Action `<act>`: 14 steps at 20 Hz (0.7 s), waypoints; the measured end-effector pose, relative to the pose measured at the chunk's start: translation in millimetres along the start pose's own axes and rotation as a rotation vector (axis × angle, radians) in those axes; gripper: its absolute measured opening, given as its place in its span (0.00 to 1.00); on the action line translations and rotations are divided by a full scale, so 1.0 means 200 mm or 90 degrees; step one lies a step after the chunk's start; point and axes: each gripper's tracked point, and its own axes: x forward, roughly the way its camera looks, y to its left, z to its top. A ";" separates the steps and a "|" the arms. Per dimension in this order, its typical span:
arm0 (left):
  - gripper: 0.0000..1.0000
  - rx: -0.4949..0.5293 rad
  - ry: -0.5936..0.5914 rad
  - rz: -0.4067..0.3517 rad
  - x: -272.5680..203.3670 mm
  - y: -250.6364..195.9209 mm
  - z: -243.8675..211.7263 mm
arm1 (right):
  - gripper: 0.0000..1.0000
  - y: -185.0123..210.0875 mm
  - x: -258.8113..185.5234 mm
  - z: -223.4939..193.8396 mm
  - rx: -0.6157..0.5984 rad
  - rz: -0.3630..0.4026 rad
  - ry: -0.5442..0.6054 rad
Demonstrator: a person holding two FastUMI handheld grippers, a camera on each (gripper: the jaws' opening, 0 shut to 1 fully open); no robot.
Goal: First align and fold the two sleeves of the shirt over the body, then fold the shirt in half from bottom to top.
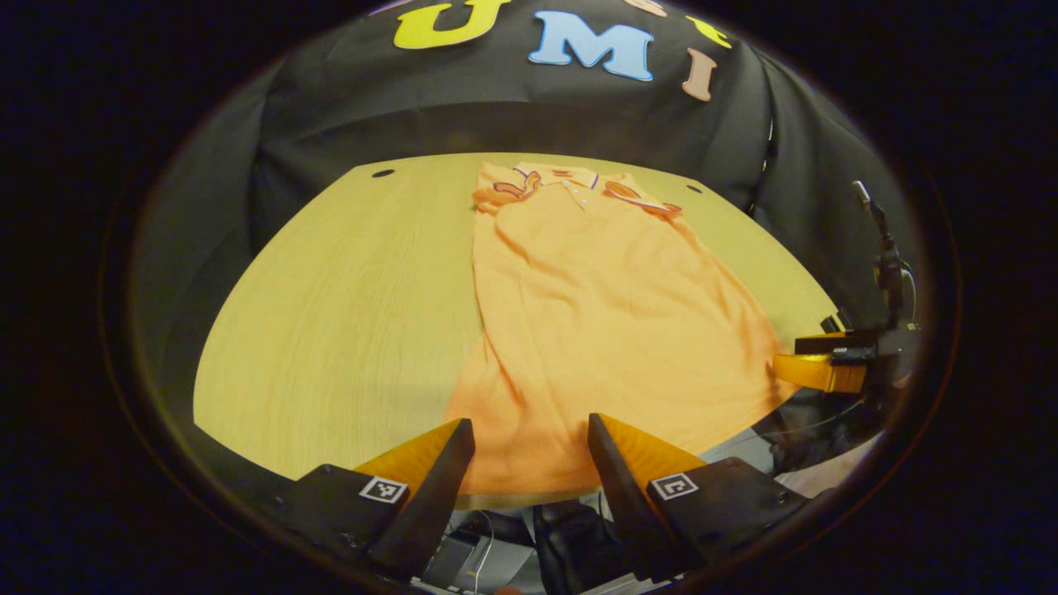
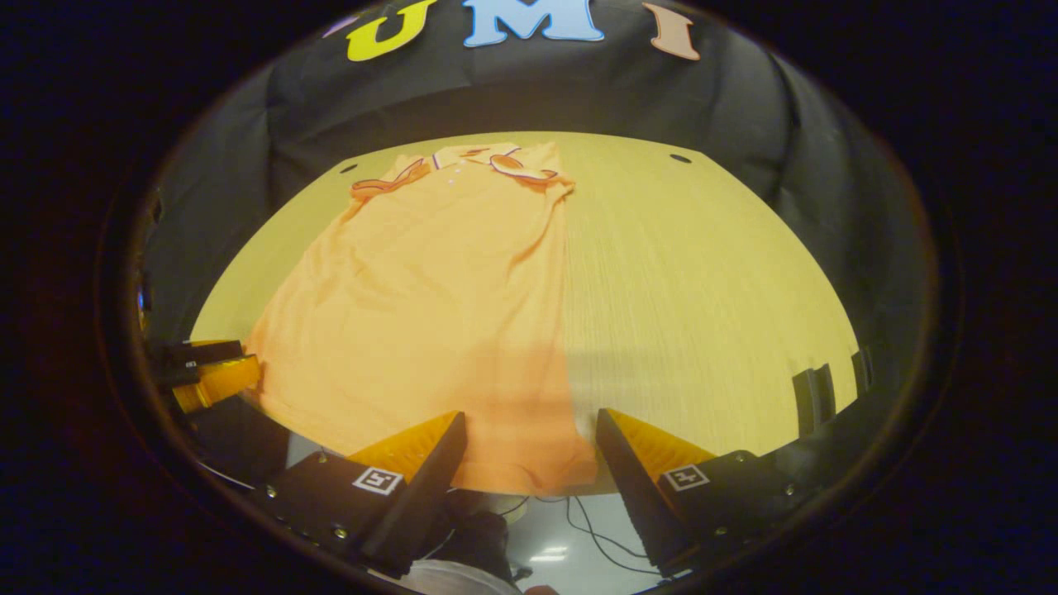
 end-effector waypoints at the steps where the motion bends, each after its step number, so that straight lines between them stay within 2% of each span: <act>1: 0.91 0.004 -0.005 0.003 0.00 0.00 0.00 | 0.99 0.01 0.01 -0.01 0.000 0.003 0.001; 7: 0.91 0.039 -0.013 0.028 0.03 -0.02 -0.01 | 0.99 0.04 0.01 -0.04 -0.025 -0.002 -0.001; 9: 0.91 0.077 -0.006 0.045 0.03 -0.02 -0.04 | 0.96 0.04 0.01 -0.05 -0.014 -0.006 -0.005; 10: 0.96 0.085 -0.011 0.039 0.04 -0.04 -0.04 | 0.99 0.04 0.02 -0.05 -0.014 -0.007 -0.006; 11: 0.91 0.083 -0.013 0.041 0.04 -0.07 -0.04 | 0.91 0.06 0.01 -0.04 -0.016 -0.004 -0.010; 12: 0.75 0.087 -0.012 0.041 0.04 -0.09 -0.04 | 0.85 0.08 0.02 -0.04 -0.022 0.001 -0.012; 14: 0.52 0.097 -0.020 0.040 0.06 -0.14 -0.03 | 0.65 0.09 0.02 -0.04 -0.019 0.001 -0.018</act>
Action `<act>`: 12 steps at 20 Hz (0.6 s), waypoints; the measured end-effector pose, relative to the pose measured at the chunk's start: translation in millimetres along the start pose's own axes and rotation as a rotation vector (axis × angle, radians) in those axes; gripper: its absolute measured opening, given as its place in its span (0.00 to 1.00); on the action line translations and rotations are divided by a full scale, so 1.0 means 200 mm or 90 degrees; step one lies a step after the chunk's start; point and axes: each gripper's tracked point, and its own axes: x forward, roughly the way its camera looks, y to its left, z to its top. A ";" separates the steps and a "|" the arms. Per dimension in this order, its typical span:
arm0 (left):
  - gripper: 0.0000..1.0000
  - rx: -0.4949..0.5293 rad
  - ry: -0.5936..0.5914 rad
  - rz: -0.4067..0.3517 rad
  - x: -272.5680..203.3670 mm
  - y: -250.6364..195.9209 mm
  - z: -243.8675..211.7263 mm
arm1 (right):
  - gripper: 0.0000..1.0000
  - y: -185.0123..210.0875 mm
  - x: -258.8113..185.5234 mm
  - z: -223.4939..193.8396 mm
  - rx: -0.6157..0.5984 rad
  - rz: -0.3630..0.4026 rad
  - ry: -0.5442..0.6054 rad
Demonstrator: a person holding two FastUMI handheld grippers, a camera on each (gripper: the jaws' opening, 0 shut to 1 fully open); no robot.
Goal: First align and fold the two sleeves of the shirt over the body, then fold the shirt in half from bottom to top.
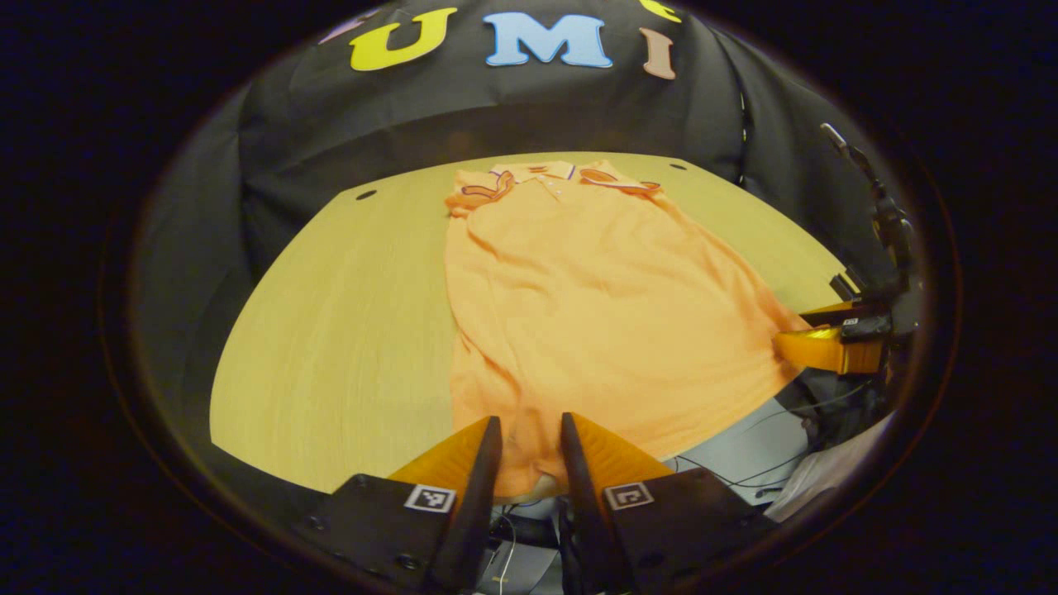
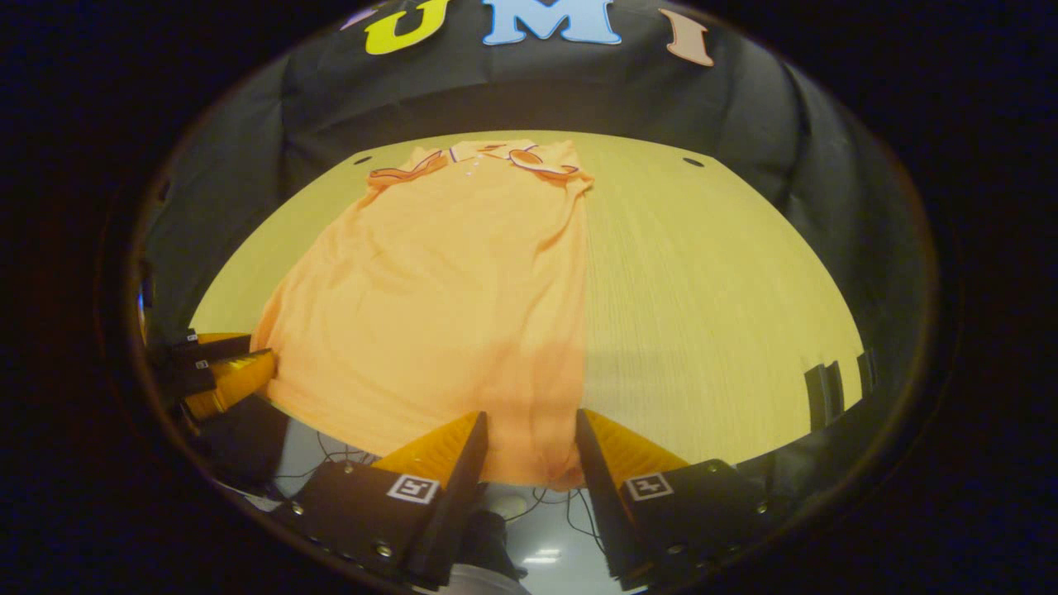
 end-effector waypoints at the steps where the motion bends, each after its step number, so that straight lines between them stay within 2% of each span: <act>1: 0.36 0.005 -0.005 0.004 0.01 -0.01 0.01 | 0.53 0.01 0.01 0.00 -0.003 -0.002 0.000; 2: 0.19 0.014 -0.005 0.012 0.01 -0.02 0.01 | 0.52 0.02 0.01 0.00 0.003 0.009 -0.005; 3: 0.14 0.026 -0.006 0.016 0.01 -0.02 0.01 | 0.30 0.03 0.01 0.00 0.021 0.005 -0.010; 4: 0.14 0.025 -0.011 0.017 0.01 -0.03 0.01 | 0.21 0.03 0.01 0.00 0.016 0.010 -0.006; 5: 0.14 0.017 -0.012 0.017 0.01 -0.03 0.01 | 0.21 0.04 0.03 -0.01 0.014 0.019 -0.006; 6: 0.07 0.007 -0.011 0.017 0.01 -0.02 0.03 | 0.14 0.03 0.01 0.01 0.021 0.021 -0.006; 7: 0.07 -0.004 -0.009 0.020 0.02 -0.02 0.02 | 0.07 0.04 0.02 0.01 0.020 0.029 0.002; 9: 0.07 -0.020 0.004 0.025 0.01 -0.01 0.03 | 0.07 0.04 0.00 0.02 0.040 0.049 0.003; 12: 0.07 -0.031 -0.018 0.032 -0.03 0.00 0.13 | 0.07 0.03 -0.07 0.11 0.054 0.068 -0.021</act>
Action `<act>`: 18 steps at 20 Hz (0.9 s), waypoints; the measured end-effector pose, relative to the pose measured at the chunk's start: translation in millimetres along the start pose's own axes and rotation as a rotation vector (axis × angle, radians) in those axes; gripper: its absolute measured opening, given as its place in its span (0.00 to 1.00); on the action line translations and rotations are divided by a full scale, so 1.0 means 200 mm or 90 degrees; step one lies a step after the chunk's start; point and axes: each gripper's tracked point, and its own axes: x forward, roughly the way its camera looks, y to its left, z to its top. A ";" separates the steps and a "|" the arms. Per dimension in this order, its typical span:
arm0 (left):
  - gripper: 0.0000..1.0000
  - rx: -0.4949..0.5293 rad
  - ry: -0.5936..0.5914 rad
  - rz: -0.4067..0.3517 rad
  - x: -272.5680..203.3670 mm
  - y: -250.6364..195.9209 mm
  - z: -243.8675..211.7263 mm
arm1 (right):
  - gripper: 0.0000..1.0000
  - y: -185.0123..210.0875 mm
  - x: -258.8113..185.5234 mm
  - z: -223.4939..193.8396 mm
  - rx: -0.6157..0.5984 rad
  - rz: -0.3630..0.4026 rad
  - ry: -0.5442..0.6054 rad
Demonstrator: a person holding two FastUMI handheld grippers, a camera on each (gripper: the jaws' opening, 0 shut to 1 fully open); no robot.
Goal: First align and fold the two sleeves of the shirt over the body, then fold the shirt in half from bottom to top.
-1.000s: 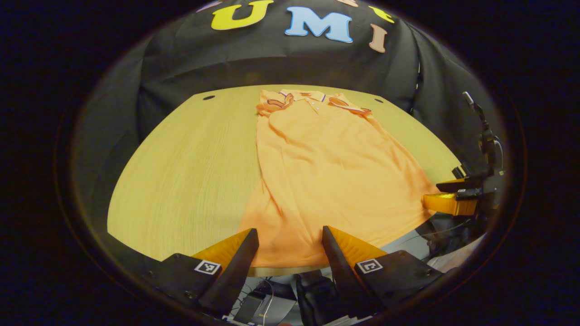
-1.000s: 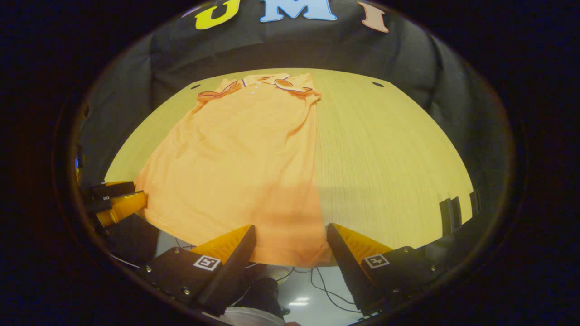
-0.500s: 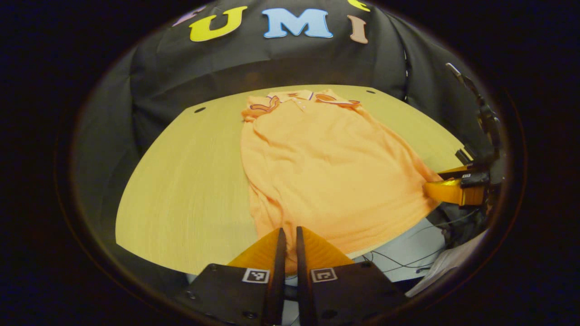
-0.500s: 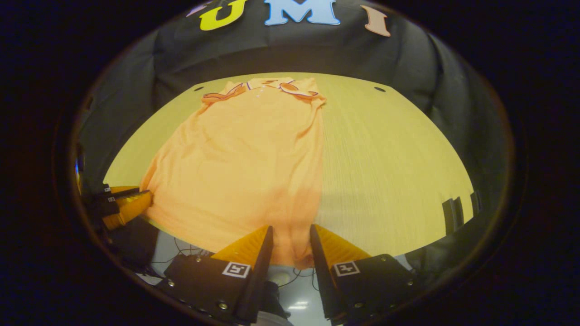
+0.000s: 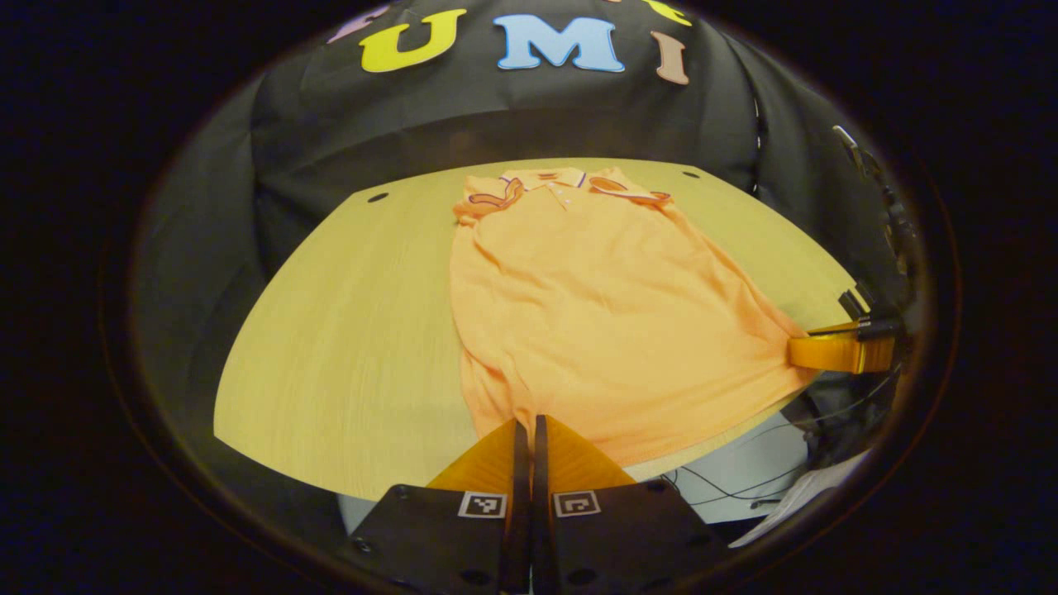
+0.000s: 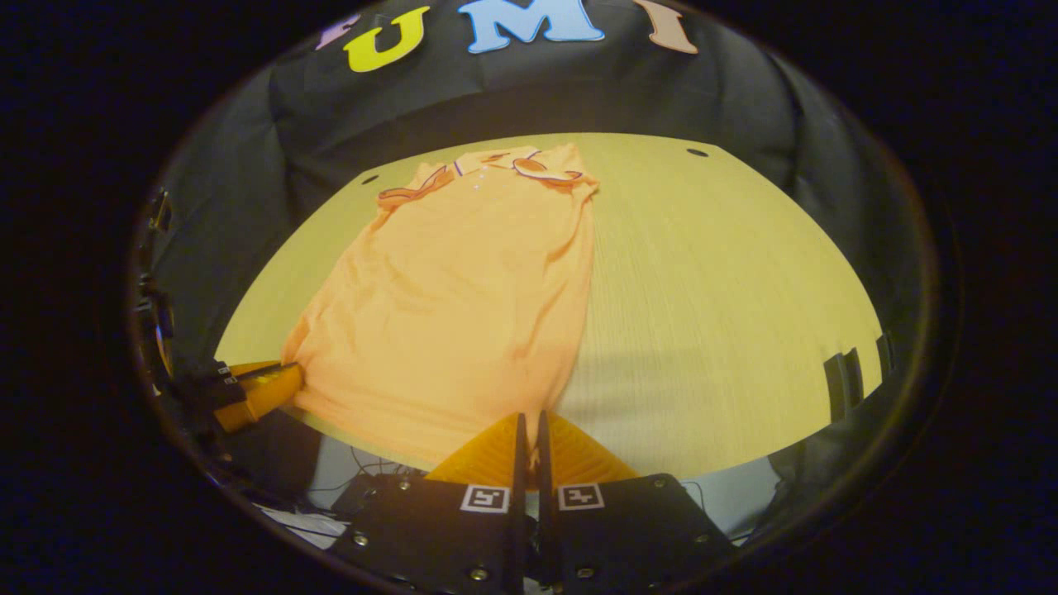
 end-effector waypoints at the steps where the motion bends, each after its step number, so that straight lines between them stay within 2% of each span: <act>1: 0.07 0.000 -0.013 0.003 -0.01 0.00 0.05 | 0.07 0.00 -0.02 0.03 0.000 0.005 -0.012; 9: 0.06 0.032 -0.105 0.008 -0.04 0.00 0.49 | 0.07 0.01 -0.12 0.45 -0.010 0.003 -0.099; 18: 0.06 0.015 -0.174 -0.012 0.24 0.07 0.99 | 0.07 -0.04 0.00 0.98 -0.014 -0.036 -0.158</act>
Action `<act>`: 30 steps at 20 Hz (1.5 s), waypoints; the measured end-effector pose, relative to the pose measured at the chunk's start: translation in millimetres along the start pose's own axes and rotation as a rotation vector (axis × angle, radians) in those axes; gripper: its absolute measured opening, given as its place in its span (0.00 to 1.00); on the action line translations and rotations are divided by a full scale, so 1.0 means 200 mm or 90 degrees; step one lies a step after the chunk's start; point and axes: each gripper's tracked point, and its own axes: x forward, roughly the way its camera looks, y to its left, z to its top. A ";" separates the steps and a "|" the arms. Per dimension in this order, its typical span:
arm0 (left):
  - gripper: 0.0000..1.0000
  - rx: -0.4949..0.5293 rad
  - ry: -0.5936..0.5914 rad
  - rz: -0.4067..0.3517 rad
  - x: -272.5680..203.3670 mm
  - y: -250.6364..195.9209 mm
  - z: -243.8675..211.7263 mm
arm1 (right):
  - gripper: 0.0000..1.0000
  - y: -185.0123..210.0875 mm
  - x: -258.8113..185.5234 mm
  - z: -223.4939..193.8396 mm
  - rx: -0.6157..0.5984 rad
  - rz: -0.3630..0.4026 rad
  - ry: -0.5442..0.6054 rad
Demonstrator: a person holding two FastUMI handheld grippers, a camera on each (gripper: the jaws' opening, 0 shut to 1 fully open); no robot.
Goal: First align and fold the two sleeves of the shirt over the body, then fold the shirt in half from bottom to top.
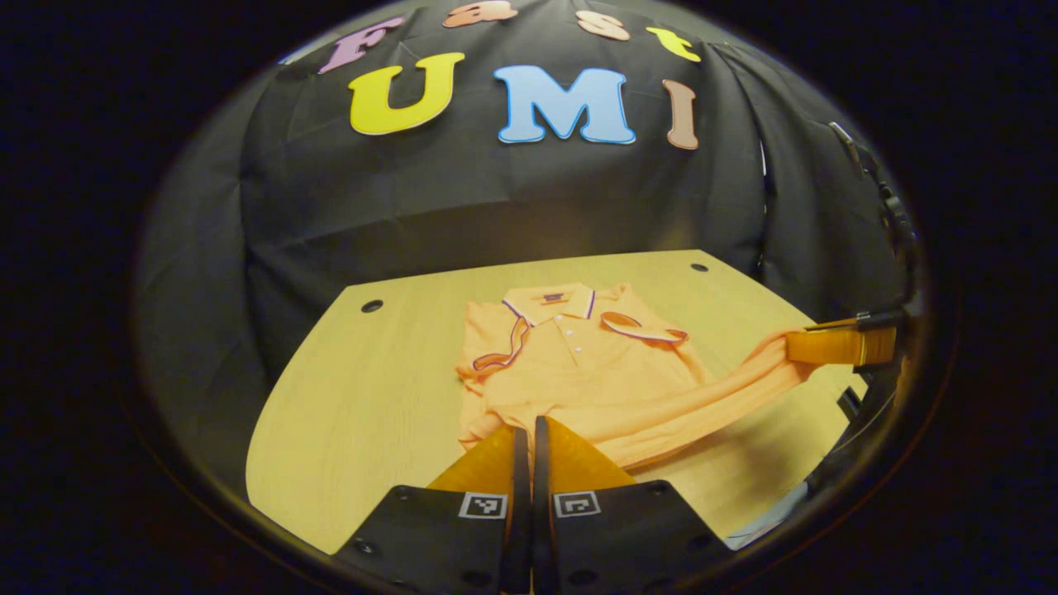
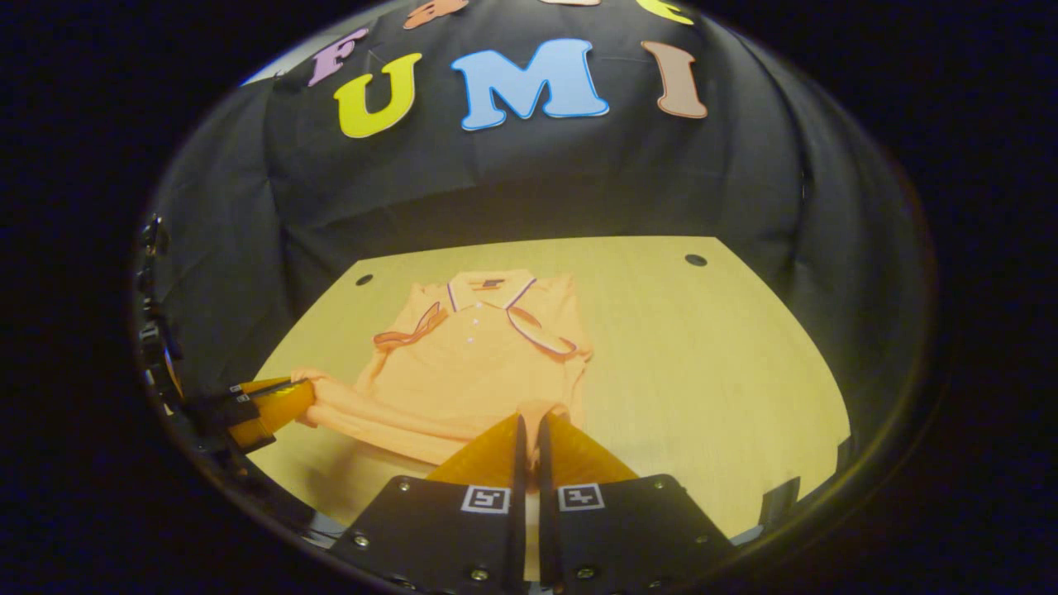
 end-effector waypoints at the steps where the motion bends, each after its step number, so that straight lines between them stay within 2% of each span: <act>1: 0.06 -0.002 -0.003 -0.002 0.05 0.02 0.04 | 0.07 0.00 0.05 0.04 0.000 -0.002 -0.001; 8: 0.07 -0.008 -0.032 -0.015 0.43 0.14 0.31 | 0.07 0.01 0.36 0.35 -0.001 -0.036 -0.017; 16: 0.06 -0.012 -0.070 -0.034 0.83 0.23 0.56 | 0.07 0.03 0.68 0.57 0.041 -0.082 -0.039; 23: 0.06 -0.012 -0.089 -0.027 1.13 0.27 0.66 | 0.07 -0.02 0.91 0.74 0.030 -0.104 -0.060; 30: 0.06 -0.019 -0.095 -0.002 1.37 0.33 0.69 | 0.07 -0.04 1.16 0.81 -0.033 -0.111 -0.053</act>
